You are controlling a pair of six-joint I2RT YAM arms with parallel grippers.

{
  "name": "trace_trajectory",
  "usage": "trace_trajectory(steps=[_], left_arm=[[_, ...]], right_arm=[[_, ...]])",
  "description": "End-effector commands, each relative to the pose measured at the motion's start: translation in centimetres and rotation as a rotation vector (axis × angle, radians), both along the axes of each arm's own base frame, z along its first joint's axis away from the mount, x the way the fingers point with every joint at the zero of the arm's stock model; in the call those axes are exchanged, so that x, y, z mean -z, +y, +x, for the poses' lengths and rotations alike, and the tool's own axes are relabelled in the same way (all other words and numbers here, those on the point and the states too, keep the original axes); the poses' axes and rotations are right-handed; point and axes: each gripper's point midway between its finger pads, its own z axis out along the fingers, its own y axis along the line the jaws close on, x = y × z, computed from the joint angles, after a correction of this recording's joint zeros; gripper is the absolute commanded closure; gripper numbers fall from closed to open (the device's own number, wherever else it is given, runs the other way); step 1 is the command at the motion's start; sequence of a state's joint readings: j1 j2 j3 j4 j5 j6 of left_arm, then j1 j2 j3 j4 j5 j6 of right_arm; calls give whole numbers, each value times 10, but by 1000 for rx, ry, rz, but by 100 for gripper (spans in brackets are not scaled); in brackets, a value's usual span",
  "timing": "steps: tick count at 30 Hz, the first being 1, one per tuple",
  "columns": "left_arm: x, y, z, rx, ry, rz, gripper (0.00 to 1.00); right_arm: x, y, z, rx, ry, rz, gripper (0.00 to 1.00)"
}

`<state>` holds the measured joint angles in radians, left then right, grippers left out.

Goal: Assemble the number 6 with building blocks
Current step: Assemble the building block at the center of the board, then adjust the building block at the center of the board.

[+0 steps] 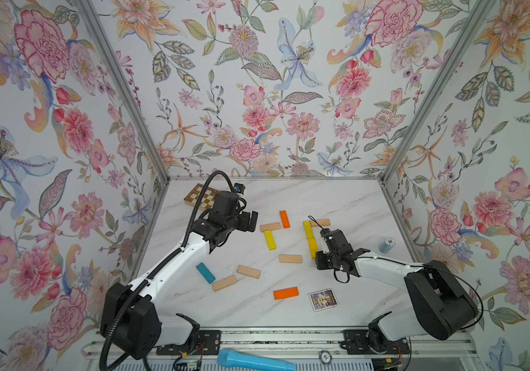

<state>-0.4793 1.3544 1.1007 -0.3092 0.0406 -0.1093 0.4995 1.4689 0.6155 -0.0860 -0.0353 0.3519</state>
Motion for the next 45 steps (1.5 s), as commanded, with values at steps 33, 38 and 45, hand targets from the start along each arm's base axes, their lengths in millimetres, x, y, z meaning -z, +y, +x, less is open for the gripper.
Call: trace_trajectory(steps=[33,38,45], left_arm=[[48,-23,10,1,137,70,10],[61,-47,14,18,193,100,17],[71,-80,20,33,225,148,20]], right_arm=[[-92,-70,113,325,-83,169,57],[-76,-81,139,371,-46,220,57],[-51,-91,167,429,12,268,53]])
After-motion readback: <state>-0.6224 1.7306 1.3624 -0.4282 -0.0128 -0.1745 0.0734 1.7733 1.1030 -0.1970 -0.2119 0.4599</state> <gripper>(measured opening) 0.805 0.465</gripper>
